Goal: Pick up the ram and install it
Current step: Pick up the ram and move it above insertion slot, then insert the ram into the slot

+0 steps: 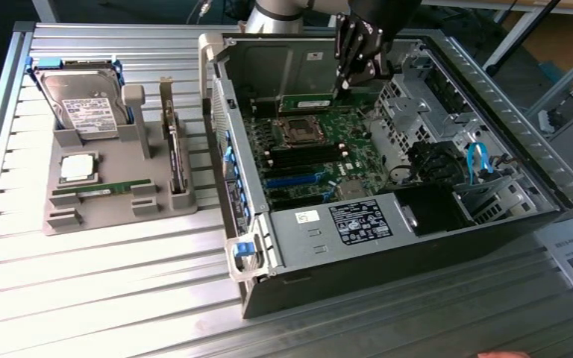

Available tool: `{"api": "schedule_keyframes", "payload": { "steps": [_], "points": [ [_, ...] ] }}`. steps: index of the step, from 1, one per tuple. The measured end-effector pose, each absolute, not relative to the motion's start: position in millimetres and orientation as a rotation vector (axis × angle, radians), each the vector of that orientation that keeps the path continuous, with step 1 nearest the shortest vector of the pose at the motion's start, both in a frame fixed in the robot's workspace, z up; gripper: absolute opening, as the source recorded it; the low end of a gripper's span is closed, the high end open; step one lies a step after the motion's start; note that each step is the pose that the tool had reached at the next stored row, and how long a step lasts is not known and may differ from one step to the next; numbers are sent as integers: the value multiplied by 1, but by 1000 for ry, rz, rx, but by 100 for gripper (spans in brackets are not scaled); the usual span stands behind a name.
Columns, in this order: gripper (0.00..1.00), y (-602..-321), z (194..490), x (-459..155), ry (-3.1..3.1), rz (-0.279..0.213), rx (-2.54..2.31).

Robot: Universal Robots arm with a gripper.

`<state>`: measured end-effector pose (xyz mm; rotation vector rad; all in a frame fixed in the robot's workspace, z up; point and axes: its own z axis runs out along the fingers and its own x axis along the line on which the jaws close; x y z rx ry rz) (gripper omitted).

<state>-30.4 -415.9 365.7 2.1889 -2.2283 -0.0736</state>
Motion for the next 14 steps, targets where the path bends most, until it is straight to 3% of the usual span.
{"api": "schedule_keyframes", "payload": {
  "steps": [14],
  "points": [
    [12,-416,365,-30,-2228,-74,2189]
  ]
}}
